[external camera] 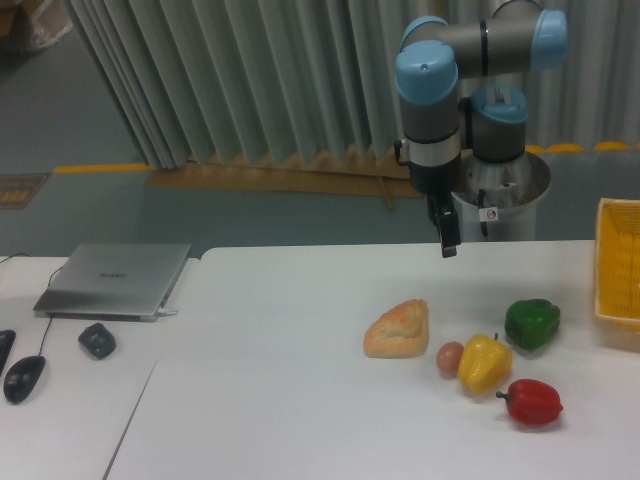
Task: Place the yellow pepper in a basket
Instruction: 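Move the gripper toward the yellow pepper and open it, then lower the open gripper down onto the yellow bell pepper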
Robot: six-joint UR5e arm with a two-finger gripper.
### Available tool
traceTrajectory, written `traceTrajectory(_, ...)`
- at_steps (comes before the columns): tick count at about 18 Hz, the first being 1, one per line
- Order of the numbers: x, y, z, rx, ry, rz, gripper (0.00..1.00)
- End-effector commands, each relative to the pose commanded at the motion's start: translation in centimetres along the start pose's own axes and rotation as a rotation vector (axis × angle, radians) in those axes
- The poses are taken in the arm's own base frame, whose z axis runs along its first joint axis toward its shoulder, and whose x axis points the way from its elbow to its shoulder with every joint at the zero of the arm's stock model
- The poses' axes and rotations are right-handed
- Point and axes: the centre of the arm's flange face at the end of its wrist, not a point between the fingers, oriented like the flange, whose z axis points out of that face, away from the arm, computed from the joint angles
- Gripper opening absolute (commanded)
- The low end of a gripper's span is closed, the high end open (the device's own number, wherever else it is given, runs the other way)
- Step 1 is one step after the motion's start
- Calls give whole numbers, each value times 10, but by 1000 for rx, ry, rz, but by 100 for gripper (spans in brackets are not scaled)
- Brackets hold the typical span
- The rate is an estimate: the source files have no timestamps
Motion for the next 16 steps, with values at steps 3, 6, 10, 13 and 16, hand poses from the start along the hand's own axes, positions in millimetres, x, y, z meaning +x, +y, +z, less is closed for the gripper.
traceTrajectory(3, 0, 0, -1, -2, -4, -2, 100)
traceTrajectory(6, -1, 1, 0, -4, -3, -5, 100)
traceTrajectory(10, -5, 0, 4, -19, -12, -6, 100)
traceTrajectory(13, -29, 2, 20, -128, -80, -125, 100)
traceTrajectory(16, -42, 15, 13, -118, -120, -183, 100)
